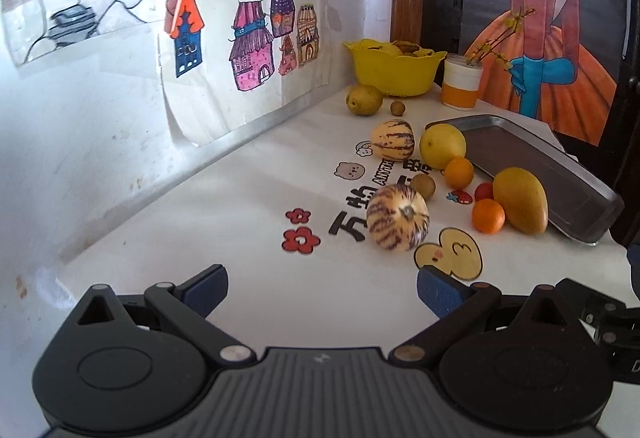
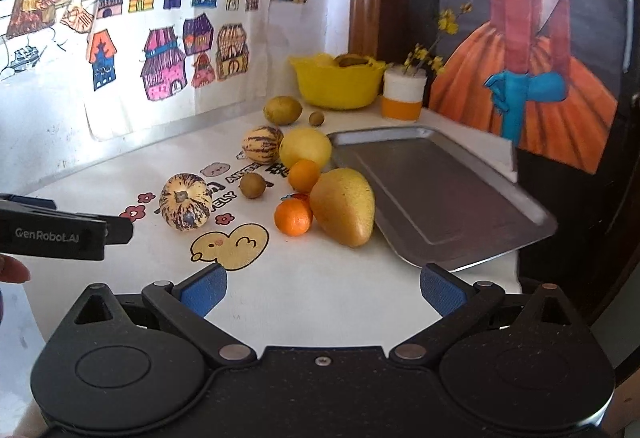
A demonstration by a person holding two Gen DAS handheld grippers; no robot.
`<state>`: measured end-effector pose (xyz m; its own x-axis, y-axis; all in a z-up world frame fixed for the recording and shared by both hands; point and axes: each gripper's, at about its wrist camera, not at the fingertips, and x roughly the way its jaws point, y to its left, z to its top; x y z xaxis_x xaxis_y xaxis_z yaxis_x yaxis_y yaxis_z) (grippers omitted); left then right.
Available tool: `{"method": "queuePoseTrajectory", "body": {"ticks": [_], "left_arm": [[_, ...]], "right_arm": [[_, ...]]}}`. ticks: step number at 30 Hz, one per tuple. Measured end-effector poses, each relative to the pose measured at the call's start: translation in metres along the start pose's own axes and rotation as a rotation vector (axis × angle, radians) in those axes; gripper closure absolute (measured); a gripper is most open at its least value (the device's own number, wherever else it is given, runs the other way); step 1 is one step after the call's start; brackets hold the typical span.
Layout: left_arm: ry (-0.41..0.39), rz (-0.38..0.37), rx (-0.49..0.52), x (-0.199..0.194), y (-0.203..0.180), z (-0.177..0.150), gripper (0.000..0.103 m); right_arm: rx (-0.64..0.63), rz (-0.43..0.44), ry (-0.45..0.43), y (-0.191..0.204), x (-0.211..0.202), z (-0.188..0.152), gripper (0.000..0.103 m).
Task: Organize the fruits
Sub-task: 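Move the left tool to the striped pepino while the right tool approaches the orange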
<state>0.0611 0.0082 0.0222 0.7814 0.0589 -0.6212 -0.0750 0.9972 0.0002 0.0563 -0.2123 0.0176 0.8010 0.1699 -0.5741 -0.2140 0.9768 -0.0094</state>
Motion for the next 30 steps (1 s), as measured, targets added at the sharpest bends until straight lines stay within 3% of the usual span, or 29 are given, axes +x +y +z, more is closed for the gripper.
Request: {"method": "queuePoseTrajectory", "body": {"ticks": [13,30], "left_arm": [[0.081,-0.064,0.032,0.056,-0.016,0.043,0.001],[0.107,-0.079,0.050,0.075,-0.021,0.046,0.001]], "right_arm": [[0.037,0.113,0.092,-0.010,0.045,0.026,0.001],[0.033,0.145,0.122,-0.004,0.061,0.028,0.001]]}}
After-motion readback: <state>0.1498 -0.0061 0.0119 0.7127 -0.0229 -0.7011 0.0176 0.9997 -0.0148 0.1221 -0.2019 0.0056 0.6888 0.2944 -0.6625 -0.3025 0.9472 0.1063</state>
